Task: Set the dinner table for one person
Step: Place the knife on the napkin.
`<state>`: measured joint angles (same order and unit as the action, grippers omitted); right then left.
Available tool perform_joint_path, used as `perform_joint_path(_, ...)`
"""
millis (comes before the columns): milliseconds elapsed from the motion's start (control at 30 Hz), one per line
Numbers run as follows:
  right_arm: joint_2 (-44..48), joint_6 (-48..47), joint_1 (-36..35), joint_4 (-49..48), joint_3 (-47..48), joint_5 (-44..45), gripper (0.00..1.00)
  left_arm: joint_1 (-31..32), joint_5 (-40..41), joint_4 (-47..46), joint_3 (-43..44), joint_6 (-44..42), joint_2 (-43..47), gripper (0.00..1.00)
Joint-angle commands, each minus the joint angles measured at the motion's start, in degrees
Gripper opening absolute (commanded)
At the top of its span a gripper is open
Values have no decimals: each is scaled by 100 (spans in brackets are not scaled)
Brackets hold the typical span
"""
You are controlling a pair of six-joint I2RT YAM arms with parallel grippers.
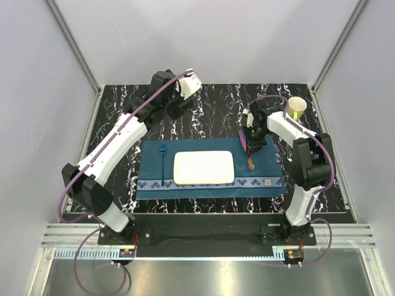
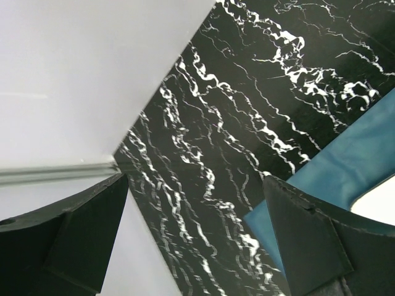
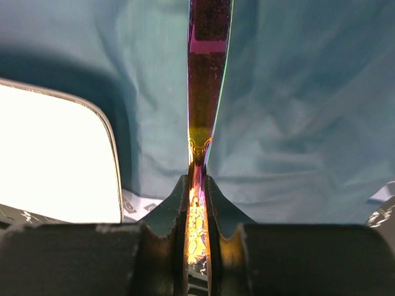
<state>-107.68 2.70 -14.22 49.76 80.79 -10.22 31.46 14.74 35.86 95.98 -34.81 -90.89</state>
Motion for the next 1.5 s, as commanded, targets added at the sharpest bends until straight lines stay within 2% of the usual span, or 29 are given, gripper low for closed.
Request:
perform_joint_path(0,484,134,-72,-168,-273,20,0,-96,-147,-307,-18,615,-95,99)
perform_joint_path(167,730,248,-81,-291,-652,64,0,-219,-235,-307,-36,1142,-297,99)
perform_joint_path(433,1064,407,-213,-747,-1294,309,0,-263,-252,-360,69,1169,-482,99)
perform_joint_path(667,916,459,-239,-924,-1514,328,0,-290,-358,-395,34,1152,-438,99)
perform_joint_path(1100,371,556,-547,-1091,-1330,187,0,-290,-349,-448,8,1178,-333,99)
perform_joint_path(1467,440,355,-617,-1030,-1171,310,0,-290,-332,-483,-62,1222,-254,99)
